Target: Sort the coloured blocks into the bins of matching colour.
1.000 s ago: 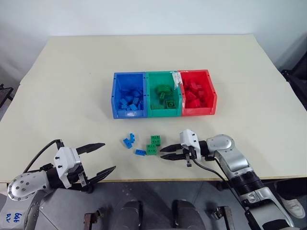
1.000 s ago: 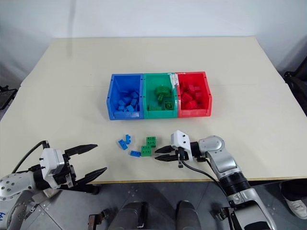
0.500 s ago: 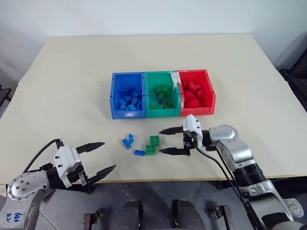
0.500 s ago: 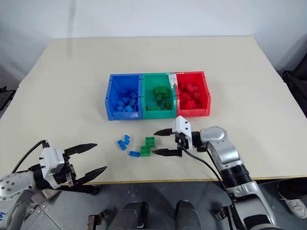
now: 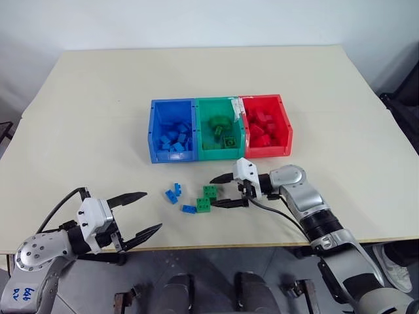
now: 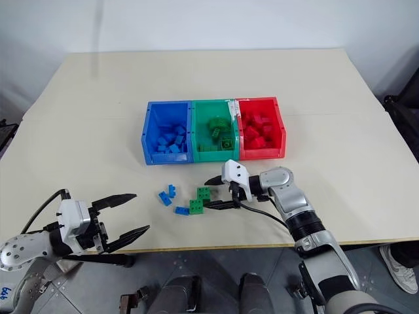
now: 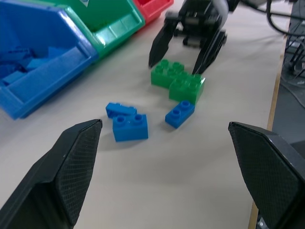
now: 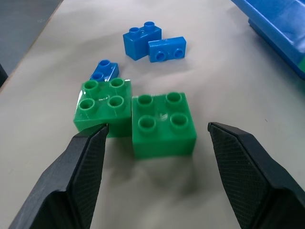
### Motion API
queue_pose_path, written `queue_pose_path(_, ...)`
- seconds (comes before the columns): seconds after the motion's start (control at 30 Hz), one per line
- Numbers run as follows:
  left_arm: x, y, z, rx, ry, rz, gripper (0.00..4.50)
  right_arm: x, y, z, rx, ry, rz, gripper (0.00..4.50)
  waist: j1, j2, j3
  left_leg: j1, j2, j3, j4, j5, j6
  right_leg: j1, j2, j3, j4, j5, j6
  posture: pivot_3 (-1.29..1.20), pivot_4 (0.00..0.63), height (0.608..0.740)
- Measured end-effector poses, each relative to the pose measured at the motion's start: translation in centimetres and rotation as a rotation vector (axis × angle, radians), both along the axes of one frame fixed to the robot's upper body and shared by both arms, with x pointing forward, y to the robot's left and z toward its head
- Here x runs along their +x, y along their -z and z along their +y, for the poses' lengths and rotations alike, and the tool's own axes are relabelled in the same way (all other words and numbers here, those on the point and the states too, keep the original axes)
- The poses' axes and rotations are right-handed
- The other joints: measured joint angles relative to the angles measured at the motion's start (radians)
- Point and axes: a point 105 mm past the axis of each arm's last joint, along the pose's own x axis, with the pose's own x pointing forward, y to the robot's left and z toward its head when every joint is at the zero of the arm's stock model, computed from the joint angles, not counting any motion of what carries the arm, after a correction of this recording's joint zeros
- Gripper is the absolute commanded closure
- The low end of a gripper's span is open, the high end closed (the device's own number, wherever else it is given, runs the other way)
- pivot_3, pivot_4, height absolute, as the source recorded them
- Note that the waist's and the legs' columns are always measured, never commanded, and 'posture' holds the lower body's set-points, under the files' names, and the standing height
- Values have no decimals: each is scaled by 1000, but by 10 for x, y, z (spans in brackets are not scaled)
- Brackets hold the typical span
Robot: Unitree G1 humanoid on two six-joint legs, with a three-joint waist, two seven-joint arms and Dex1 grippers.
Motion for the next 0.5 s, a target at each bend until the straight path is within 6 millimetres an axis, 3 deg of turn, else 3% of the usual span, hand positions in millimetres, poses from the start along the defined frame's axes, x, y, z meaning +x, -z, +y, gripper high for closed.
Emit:
queue_pose_path(0.07, 0, 0, -1, -4, -2, -2, 0, 0, 0, 1, 2, -1, -8, 1546, -1, 0, 0, 0, 0, 0, 0, 0, 0, 0, 0, 0, 0, 0, 0, 0, 150, 740)
queue_pose_path(0.23, 2, -1, -1, -21, -25, -6, 0, 2, -2, -1, 14, 18, -12, 3064, -7, 0, 0, 0, 0, 0, 0, 0, 0, 0, 0, 0, 0, 0, 0, 0, 150, 740)
queue_pose_path(0.5, 10, -7, -3, -72, -70, -36, 0, 13, -19, -9, 111, 123, -19, 3064, -6, 0, 0, 0, 0, 0, 0, 0, 0, 0, 0, 0, 0, 0, 0, 0, 150, 740)
